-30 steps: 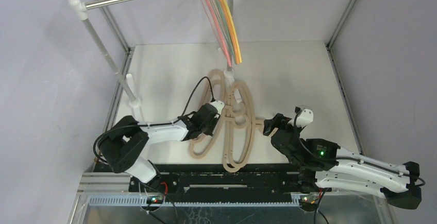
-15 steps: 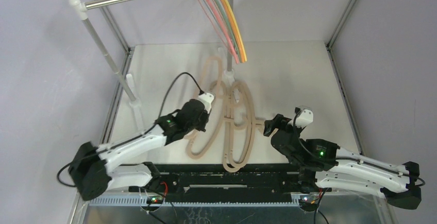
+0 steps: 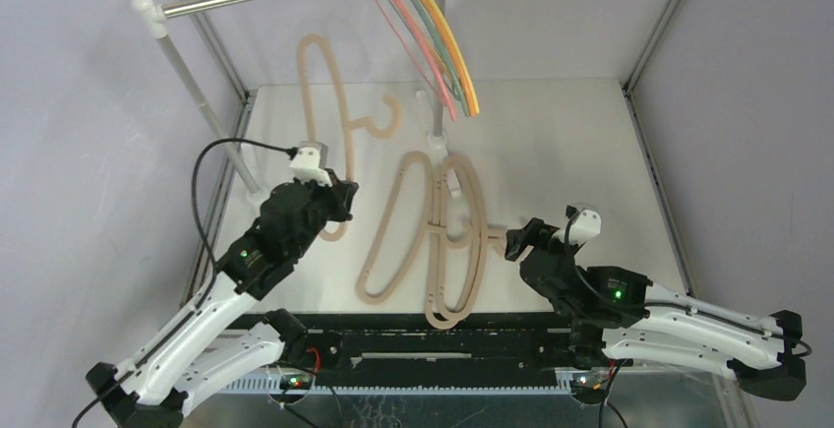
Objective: Organize the hangers
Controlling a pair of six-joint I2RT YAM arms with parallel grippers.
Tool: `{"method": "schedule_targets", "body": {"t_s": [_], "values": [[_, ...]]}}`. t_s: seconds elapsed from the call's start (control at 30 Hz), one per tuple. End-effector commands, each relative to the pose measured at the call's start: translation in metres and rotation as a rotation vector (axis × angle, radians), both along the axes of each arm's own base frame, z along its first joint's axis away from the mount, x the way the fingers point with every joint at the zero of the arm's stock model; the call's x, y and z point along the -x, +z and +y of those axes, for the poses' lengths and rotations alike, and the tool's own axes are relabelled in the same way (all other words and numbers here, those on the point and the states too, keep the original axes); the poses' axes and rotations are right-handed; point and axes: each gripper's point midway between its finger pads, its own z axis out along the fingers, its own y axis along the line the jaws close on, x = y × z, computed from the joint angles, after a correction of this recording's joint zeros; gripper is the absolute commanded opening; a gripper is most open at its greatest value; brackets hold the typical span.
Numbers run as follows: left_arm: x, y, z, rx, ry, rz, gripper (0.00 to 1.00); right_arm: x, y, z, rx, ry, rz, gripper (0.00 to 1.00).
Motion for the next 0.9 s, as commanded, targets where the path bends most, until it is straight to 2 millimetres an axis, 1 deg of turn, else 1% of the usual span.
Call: {"method": "schedule_targets", "body": {"t_s": [0.0, 0.1, 0.17, 0.3, 0.37, 0.47, 0.63, 0.8, 0.87], "values": [[-0.003, 0.053, 0.014, 0.158, 0.074, -0.130, 0.00, 0.000, 0.004, -0.005, -0.030, -0.026, -0.016, 0.77], [-0.002, 0.084, 0.015, 0.237, 0.059, -0.204, 0.00, 0.000, 0.005, -0.008, -0.025, -0.035, -0.022, 0.77], [-0.006, 0.103, 0.014, 0.262, 0.052, -0.231, 0.00, -0.001, 0.006, -0.008, -0.026, -0.033, -0.028, 0.77], [-0.026, 0.130, 0.010, 0.312, 0.043, -0.267, 0.00, -0.001, 0.012, -0.006, -0.044, -0.025, -0.041, 0.76], [-0.037, 0.139, 0.007, 0.333, 0.038, -0.275, 0.00, -0.001, 0.015, -0.008, -0.048, -0.028, -0.048, 0.76], [-0.055, 0.158, 0.014, 0.354, 0.064, -0.306, 0.00, -0.002, 0.019, -0.009, -0.056, -0.031, -0.056, 0.76], [-0.077, 0.180, 0.011, 0.381, 0.057, -0.321, 0.00, -0.003, 0.022, -0.012, -0.050, -0.040, -0.067, 0.76], [-0.085, 0.198, 0.004, 0.417, 0.026, -0.352, 0.00, -0.003, 0.020, -0.015, -0.041, -0.056, -0.063, 0.76], [-0.090, 0.199, 0.000, 0.431, 0.017, -0.348, 0.00, -0.004, 0.018, -0.016, -0.033, -0.063, -0.059, 0.76]]}}
